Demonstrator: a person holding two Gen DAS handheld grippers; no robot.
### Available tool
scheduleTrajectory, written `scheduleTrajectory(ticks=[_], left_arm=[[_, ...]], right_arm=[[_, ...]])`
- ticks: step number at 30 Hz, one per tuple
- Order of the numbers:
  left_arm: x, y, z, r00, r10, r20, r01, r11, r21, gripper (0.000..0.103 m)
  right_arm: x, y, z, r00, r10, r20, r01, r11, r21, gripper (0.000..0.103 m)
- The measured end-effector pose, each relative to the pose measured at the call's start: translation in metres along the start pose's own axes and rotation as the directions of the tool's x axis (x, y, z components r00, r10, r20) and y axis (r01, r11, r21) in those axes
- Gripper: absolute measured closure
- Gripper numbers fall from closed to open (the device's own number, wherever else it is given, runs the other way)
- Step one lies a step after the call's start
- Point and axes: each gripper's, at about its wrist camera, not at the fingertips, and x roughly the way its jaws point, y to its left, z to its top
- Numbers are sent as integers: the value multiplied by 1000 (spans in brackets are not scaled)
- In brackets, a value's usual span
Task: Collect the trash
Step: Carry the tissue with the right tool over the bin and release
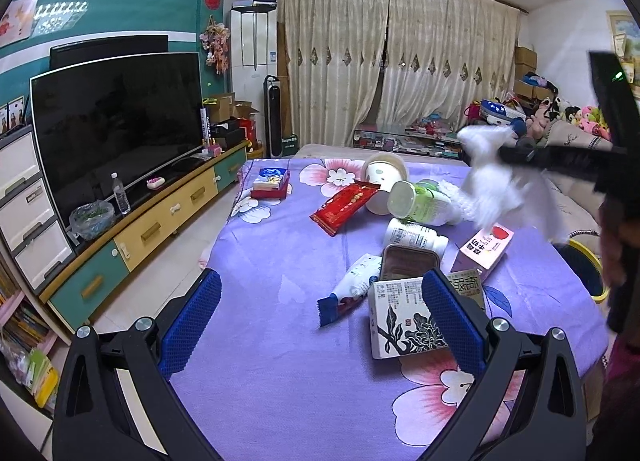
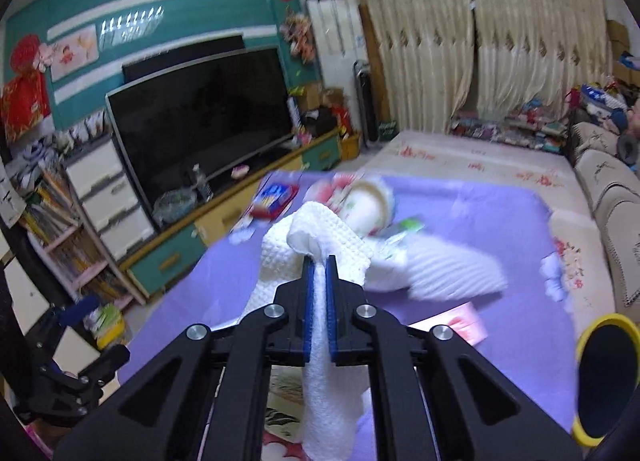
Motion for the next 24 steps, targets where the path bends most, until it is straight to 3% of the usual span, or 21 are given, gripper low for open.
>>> scheduleTrajectory(ticks=[6, 10, 13, 16, 22, 24], left_arm=[[0, -12, -2, 1000, -24, -7, 24, 1000, 20, 4], [6, -25, -5, 998, -53, -22, 54, 998, 45, 4], [16, -39, -8, 996, -82, -47, 85, 994, 63, 4], [27, -51, -13, 991, -114, -77, 119, 990, 74, 4], [50, -71, -23, 980, -148, -136, 162, 982, 95, 4], [57, -76, -27, 976, -155, -151, 171, 980, 98, 4]], right_arm=[[-38, -61, 1, 988, -143, 49, 139, 987, 74, 97], [-55, -123, -15, 961, -274, 27, 266, 949, 171, 97], [-64, -172, -36, 924, -382, -16, 374, 894, 246, 97], [-69, -225, -56, 869, -488, -80, 487, 818, 305, 97], [-64, -303, -90, 784, -592, -184, 616, 709, 344, 96], [-59, -321, -98, 767, -607, -207, 637, 685, 353, 96]])
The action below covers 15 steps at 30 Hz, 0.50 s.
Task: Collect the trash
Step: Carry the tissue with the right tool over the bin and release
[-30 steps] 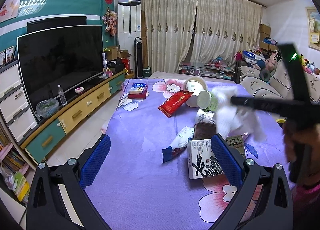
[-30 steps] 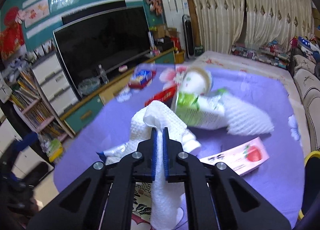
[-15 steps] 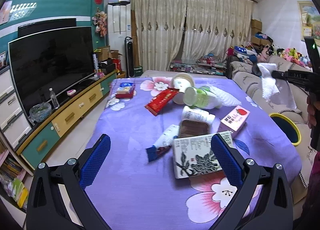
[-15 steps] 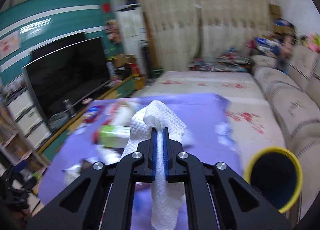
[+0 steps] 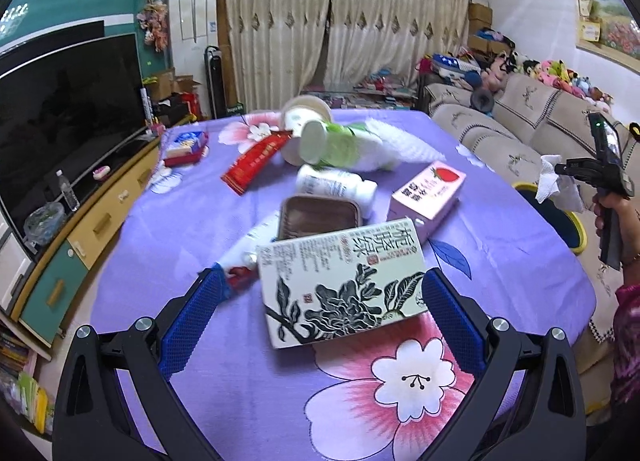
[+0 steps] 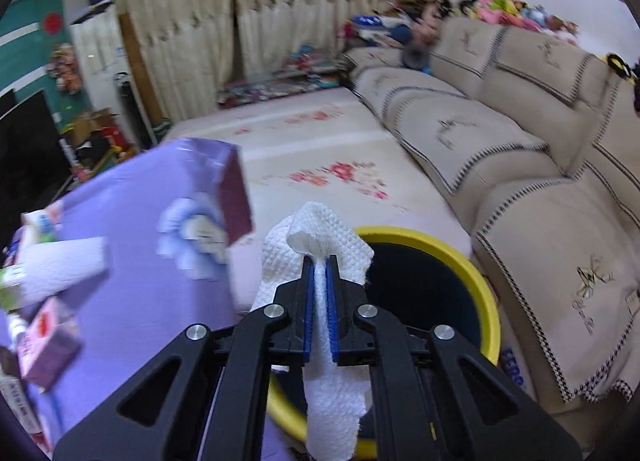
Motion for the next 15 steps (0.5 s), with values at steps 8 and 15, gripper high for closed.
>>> scheduleTrajectory(ticks=[8, 15], left_arm=[[20, -3, -3, 999, -22, -45, 22, 1000, 6, 4], [33, -2, -12, 994, -71, -82, 72, 997, 8, 4]], right_arm=[[46, -29, -3, 995, -85, -53, 88, 995, 57, 72], [28, -24, -10, 997, -63, -35, 65, 996, 60, 64]])
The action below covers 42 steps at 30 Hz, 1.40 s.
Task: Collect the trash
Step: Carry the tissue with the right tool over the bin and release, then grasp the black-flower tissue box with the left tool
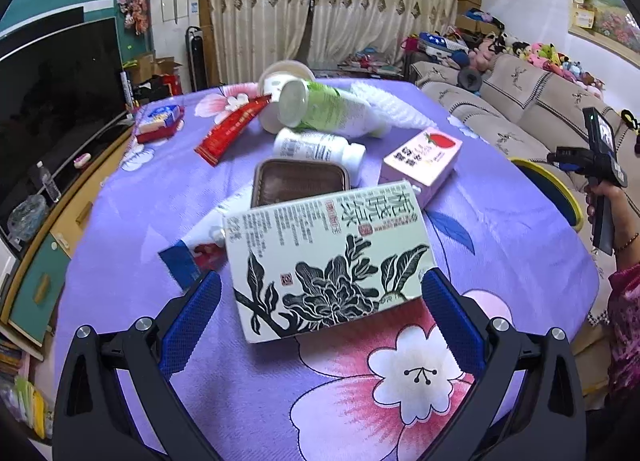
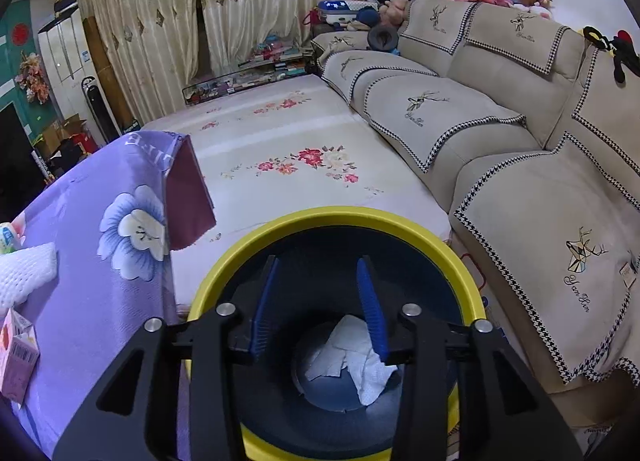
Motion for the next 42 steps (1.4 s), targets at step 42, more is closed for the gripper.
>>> scheduleTrajectory(ticks=[42], left_arm=[[41, -79, 25, 930, -336, -150, 362, 910, 205, 4]], right_arm=[[-31, 8, 1, 993, 107, 40, -107, 994, 4, 64]])
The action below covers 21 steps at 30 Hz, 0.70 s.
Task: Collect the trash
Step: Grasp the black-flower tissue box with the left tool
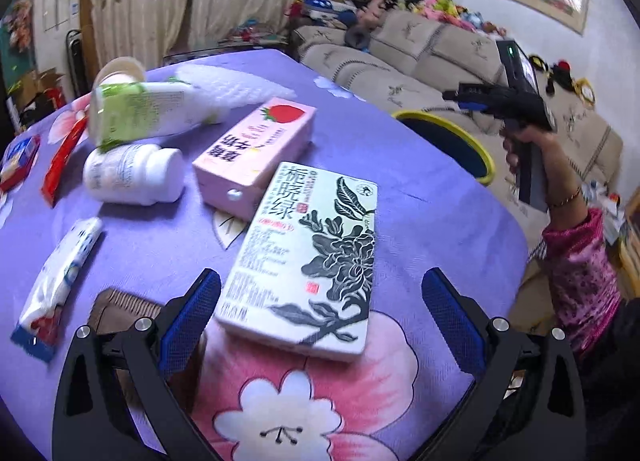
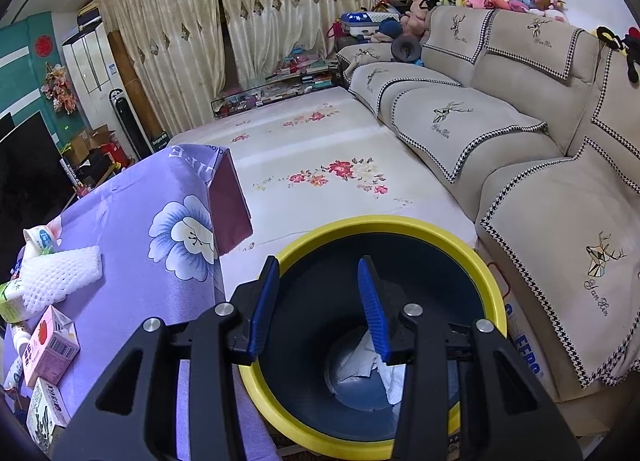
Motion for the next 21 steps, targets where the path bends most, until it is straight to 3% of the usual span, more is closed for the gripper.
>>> scheduleTrajectory(ticks=[11, 16, 21], left_arm=[[38, 0, 19, 992, 65, -112, -61, 997, 45, 5], [46, -6, 21, 985, 118, -128, -109, 991, 77, 23], [43, -7, 23, 986, 103, -133, -96, 994, 58, 30]], right_arm=[[3, -3, -4, 1000, 12, -11, -12, 1000, 2, 64], [4, -6, -7, 1000, 21, -16, -21, 1000, 8, 64], [2, -9, -8, 1000, 29, -12, -29, 999, 19, 64]])
